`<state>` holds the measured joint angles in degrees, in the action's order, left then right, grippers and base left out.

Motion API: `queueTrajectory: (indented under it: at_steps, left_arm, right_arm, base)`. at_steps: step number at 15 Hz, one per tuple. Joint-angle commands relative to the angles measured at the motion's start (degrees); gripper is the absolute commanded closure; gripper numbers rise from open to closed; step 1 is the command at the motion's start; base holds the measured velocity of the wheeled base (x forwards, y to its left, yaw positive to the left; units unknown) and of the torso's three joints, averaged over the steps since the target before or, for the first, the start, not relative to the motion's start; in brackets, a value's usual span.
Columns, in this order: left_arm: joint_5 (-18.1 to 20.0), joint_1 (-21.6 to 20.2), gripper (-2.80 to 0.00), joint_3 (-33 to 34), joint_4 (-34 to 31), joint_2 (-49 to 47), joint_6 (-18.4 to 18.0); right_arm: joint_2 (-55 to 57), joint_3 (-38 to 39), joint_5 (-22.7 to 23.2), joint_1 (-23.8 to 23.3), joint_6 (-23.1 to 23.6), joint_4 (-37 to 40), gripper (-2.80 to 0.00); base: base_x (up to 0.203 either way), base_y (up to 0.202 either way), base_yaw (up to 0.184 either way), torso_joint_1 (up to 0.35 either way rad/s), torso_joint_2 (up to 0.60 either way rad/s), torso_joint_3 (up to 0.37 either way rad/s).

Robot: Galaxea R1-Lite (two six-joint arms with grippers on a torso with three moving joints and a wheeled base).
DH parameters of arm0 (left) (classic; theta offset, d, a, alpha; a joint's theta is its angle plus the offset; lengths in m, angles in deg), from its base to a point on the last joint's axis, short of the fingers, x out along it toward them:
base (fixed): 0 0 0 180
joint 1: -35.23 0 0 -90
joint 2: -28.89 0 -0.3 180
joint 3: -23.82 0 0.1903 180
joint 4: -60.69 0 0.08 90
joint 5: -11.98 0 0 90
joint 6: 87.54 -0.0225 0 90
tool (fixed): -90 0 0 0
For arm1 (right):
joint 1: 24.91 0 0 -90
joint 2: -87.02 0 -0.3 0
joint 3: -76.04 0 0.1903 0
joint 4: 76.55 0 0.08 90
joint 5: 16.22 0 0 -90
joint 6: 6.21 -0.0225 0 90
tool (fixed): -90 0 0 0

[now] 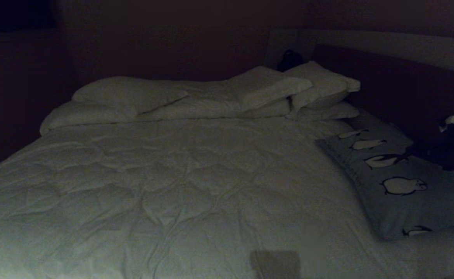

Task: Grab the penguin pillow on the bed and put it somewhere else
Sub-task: Pick up the pillow

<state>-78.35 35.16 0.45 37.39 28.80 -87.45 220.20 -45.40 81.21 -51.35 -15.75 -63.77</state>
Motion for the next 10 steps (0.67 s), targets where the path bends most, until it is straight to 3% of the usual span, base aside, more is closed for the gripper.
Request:
queueTrajectory:
  at_steps: [1, 10]
  left_arm:
    - [-0.02, -0.01, 0.00, 0.00, 0.01, 0.00, 0.00]
    - [-0.02, -0.01, 0.00, 0.00, 0.01, 0.00, 0.00]
  right_arm:
    - [-0.89, 0.07, 0.04, -0.77, 0.33, -0.05, -2.80]
    - [-4.02, 3.24, 0.13, -5.33, 10.31, -0.04, -2.80]
  base:
    - [0.000, 0.000, 0.000, 0.000, 0.00, 0.000]
    - [0.000, 0.000, 0.000, 0.000, 0.00, 0.000]
